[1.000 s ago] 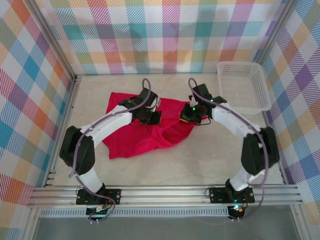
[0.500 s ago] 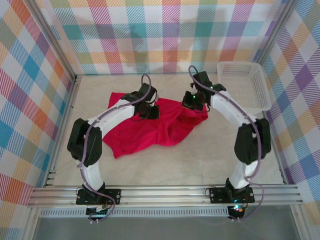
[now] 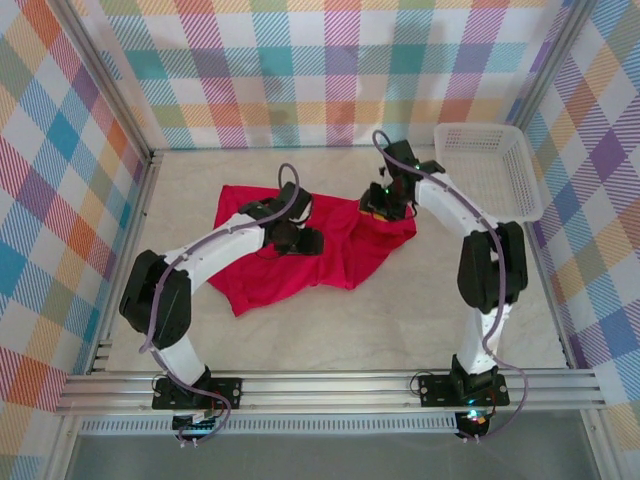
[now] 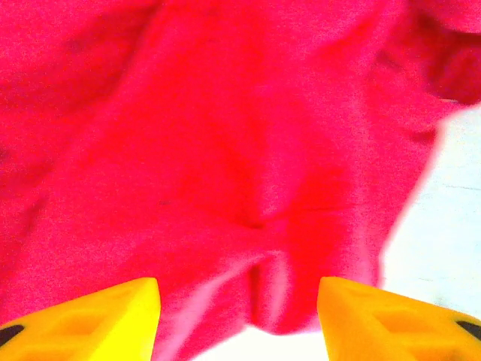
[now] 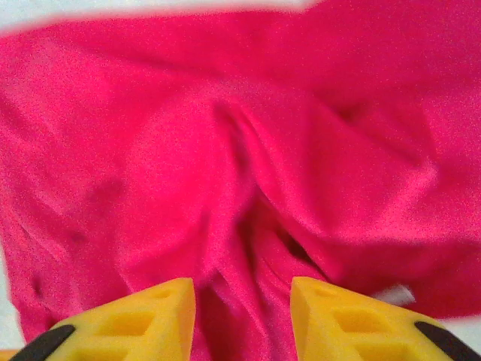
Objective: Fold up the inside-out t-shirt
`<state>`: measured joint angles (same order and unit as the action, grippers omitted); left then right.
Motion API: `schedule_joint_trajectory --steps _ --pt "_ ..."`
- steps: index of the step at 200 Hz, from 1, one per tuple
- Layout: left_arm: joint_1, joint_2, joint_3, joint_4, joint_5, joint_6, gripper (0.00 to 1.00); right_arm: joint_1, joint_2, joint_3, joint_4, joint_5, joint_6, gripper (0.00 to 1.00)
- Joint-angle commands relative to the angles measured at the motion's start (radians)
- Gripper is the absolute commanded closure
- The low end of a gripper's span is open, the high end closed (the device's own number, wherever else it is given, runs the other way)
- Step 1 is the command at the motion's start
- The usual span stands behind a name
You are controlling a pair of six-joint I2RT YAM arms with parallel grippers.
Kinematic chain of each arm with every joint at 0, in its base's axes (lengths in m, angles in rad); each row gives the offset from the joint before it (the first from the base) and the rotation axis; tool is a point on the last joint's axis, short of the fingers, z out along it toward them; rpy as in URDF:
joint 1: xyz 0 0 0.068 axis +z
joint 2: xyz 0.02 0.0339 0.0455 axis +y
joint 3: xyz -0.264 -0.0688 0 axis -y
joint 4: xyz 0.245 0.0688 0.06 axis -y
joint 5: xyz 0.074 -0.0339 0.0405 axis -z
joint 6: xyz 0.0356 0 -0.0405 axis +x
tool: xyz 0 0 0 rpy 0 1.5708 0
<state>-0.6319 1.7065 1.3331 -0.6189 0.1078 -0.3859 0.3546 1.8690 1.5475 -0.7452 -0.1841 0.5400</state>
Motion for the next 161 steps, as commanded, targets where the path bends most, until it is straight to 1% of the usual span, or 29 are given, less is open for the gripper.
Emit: schedule_joint_trajectory --steps 1,8,39,55,75,96,106,131,149,161 --pt "-0.036 0.058 0.055 0.043 0.05 -0.034 0.43 0.004 -0.09 -0.129 0.092 -0.052 0.033 0.69" --pt "-0.045 0.095 0.088 0.026 0.048 -0.031 0.44 0.004 -0.102 -0.162 0.108 -0.061 0.044 0.71" --pt "-0.088 0.257 0.214 -0.025 0.018 -0.014 0.45 0.006 -0.102 -0.244 0.171 -0.104 0.081 0.72" --pt "-0.088 0.328 0.276 -0.072 -0.006 -0.006 0.49 0.018 -0.084 -0.252 0.19 -0.122 0.093 0.71" --pt "-0.089 0.357 0.317 -0.121 -0.05 0.003 0.66 0.042 -0.055 -0.242 0.206 -0.132 0.103 0.69" --pt "-0.089 0.32 0.312 -0.142 -0.081 0.012 0.92 0.061 -0.015 -0.217 0.217 -0.142 0.113 0.63" --pt "-0.088 0.292 0.305 -0.158 -0.104 0.013 1.0 0.071 0.006 -0.202 0.22 -0.147 0.116 0.6" --pt "-0.083 0.204 0.265 -0.168 -0.127 0.007 1.0 0.102 0.067 -0.154 0.227 -0.158 0.128 0.47" --pt "-0.078 0.143 0.228 -0.155 -0.124 -0.003 1.0 0.116 0.11 -0.133 0.261 -0.183 0.151 0.44" --pt "-0.075 0.112 0.204 -0.143 -0.111 -0.011 1.0 0.121 0.137 -0.131 0.302 -0.201 0.18 0.44"
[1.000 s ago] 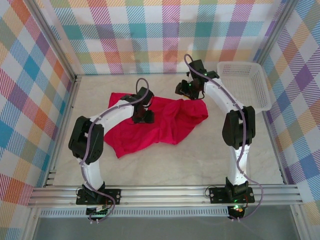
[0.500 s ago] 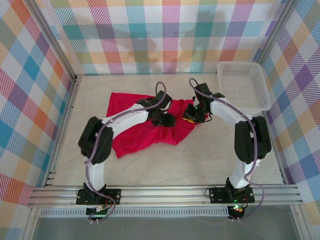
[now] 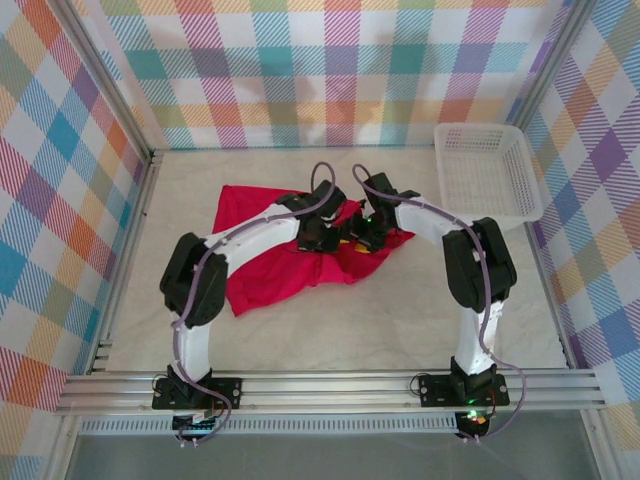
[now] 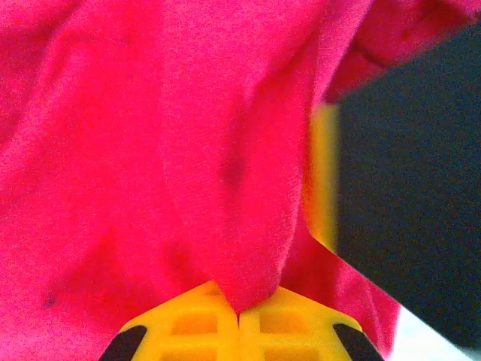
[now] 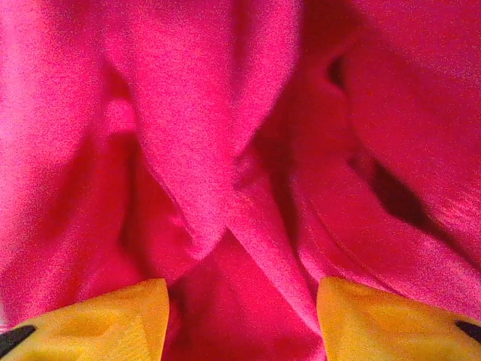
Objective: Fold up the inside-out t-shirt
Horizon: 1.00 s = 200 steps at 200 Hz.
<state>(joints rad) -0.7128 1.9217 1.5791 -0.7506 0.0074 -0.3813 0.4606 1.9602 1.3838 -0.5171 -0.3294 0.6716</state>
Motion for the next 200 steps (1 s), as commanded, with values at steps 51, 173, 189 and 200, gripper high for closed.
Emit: schedule_joint_trajectory --steps 51,173,189,200 --pt "0.062 -0.243 -0.184 0.039 0.036 -0.051 1.0 0.009 -0.009 0.063 0.001 -0.005 0.023 0.98" --pt "0.078 -0.345 -0.503 0.273 0.109 -0.147 1.0 -0.149 -0.439 -0.164 -0.208 0.126 -0.141 1.0" --pt "0.078 -0.307 -0.5 0.291 0.091 -0.15 1.0 -0.159 -0.338 -0.115 -0.177 0.155 -0.167 1.0" --pt "0.078 -0.276 -0.486 0.292 0.072 -0.151 1.0 -0.163 -0.247 -0.049 -0.194 0.192 -0.186 1.0"
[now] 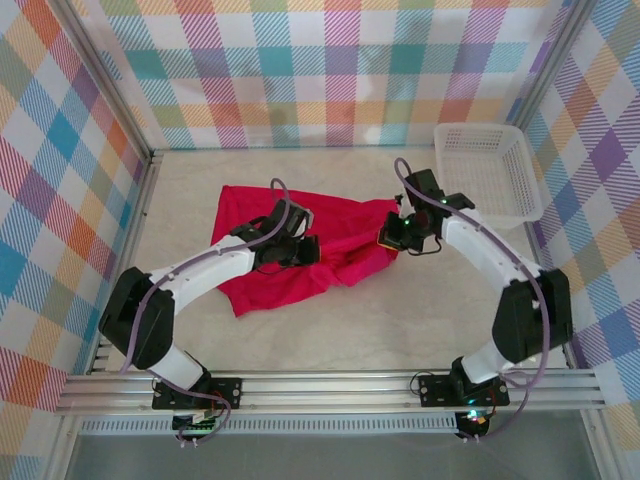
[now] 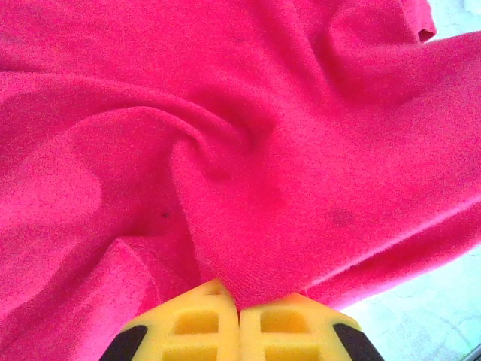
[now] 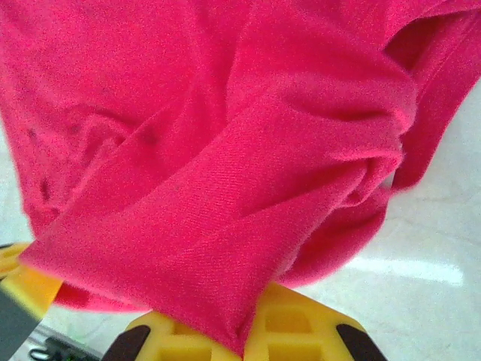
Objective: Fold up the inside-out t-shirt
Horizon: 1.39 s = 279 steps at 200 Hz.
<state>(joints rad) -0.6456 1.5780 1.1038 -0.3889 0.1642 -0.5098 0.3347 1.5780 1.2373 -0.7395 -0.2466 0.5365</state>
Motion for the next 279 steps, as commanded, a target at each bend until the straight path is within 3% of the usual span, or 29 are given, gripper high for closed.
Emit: schedule_joint_trajectory --steps 1,11,28,58,87,112,135,180,212,279 --pt "0.01 0.071 -0.009 -0.07 -0.086 -0.022 1.0 -0.037 0.143 0.104 0.026 0.113 -0.053 1.0" --pt "0.011 0.099 0.013 -0.083 -0.102 -0.023 1.0 -0.037 0.228 0.172 -0.008 0.144 -0.074 1.0" --pt "0.01 0.127 0.05 -0.11 -0.112 -0.027 1.0 -0.029 0.307 0.262 -0.098 0.158 -0.081 0.91" --pt "0.009 0.116 0.074 -0.108 -0.1 -0.043 1.0 0.084 0.162 0.231 -0.121 0.195 -0.064 0.66" --pt "0.009 0.102 0.082 -0.118 -0.096 -0.045 1.0 0.174 0.093 0.193 -0.089 0.198 -0.02 0.7" --pt "0.009 0.096 0.086 -0.125 -0.101 -0.045 1.0 0.21 0.156 0.173 0.035 0.045 0.02 0.77" --pt "0.012 0.092 0.1 -0.138 -0.11 -0.045 1.0 0.216 0.26 0.15 0.141 -0.057 0.081 0.78" --pt "0.043 0.074 0.098 -0.182 -0.137 -0.027 1.0 0.16 0.315 -0.039 0.199 0.045 0.13 0.79" --pt "0.055 0.056 0.055 -0.175 -0.14 -0.022 1.0 0.115 0.29 -0.118 0.207 0.108 0.114 0.75" --pt "0.052 0.062 -0.018 -0.134 -0.09 -0.033 1.0 0.176 0.187 -0.073 0.181 0.084 0.072 0.51"
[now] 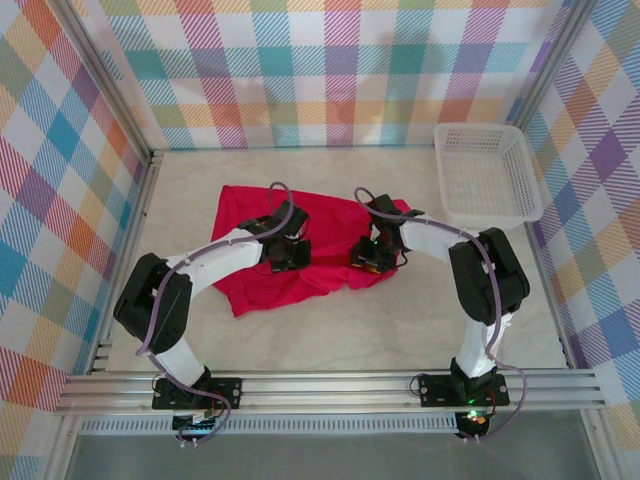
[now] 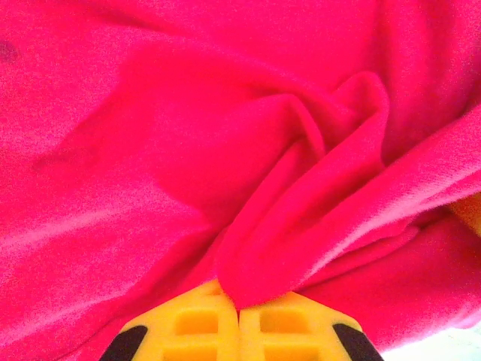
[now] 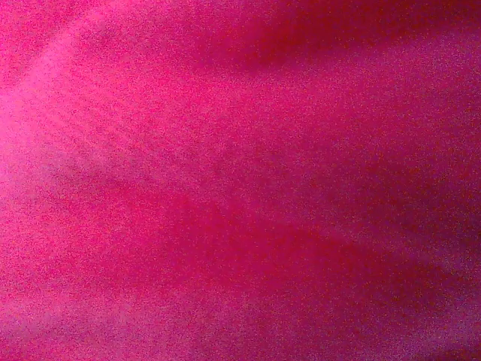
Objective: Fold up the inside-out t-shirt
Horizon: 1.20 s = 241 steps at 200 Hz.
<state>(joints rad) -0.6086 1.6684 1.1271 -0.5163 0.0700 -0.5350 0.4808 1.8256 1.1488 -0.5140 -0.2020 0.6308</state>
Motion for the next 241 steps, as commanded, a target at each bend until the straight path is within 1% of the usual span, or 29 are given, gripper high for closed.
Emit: schedule_joint_trajectory --steps 1,21,41,65,110,118,128,143,158,177,200,224,241 --pt "0.014 -0.029 -0.042 -0.006 0.006 -0.009 1.0 0.031 -0.062 0.02 -0.046 0.04 -0.022 0.51" --pt "-0.003 -0.032 -0.052 0.008 0.004 -0.014 1.0 0.061 -0.08 0.053 -0.051 0.023 -0.019 0.51" --pt "-0.011 -0.024 -0.047 0.006 0.001 -0.015 1.0 0.077 -0.067 0.078 -0.044 -0.001 -0.015 0.54" --pt "-0.014 -0.015 -0.041 0.004 -0.001 -0.015 1.0 0.093 -0.005 0.109 -0.028 -0.025 -0.01 0.56" --pt "-0.015 -0.021 -0.032 -0.01 -0.011 -0.01 1.0 0.116 0.156 0.206 -0.01 -0.053 0.013 0.57" --pt "-0.014 -0.024 -0.032 -0.014 -0.013 -0.009 1.0 0.117 0.169 0.228 -0.016 -0.053 0.017 0.62" --pt "-0.014 -0.028 -0.032 -0.017 -0.016 -0.008 1.0 0.117 0.169 0.25 -0.028 -0.051 0.021 0.74" --pt "-0.014 -0.033 -0.028 -0.023 -0.024 -0.005 1.0 0.122 0.138 0.279 -0.063 -0.043 0.019 0.9" --pt "-0.014 -0.036 -0.02 -0.03 -0.036 -0.001 1.0 0.128 0.08 0.305 -0.12 -0.033 0.005 1.0" --pt "-0.013 -0.028 0.001 -0.04 -0.045 0.007 1.0 0.133 -0.019 0.311 -0.162 -0.042 -0.008 1.0" --pt "-0.012 -0.014 0.031 -0.047 -0.046 0.009 1.0 0.134 -0.134 0.284 -0.172 -0.079 -0.013 1.0" --pt "-0.011 -0.01 0.049 -0.051 -0.042 0.012 1.0 0.133 -0.2 0.254 -0.173 -0.129 -0.017 1.0" --pt "-0.011 -0.008 0.051 -0.053 -0.042 0.016 1.0 0.133 -0.211 0.237 -0.164 -0.141 -0.013 1.0"
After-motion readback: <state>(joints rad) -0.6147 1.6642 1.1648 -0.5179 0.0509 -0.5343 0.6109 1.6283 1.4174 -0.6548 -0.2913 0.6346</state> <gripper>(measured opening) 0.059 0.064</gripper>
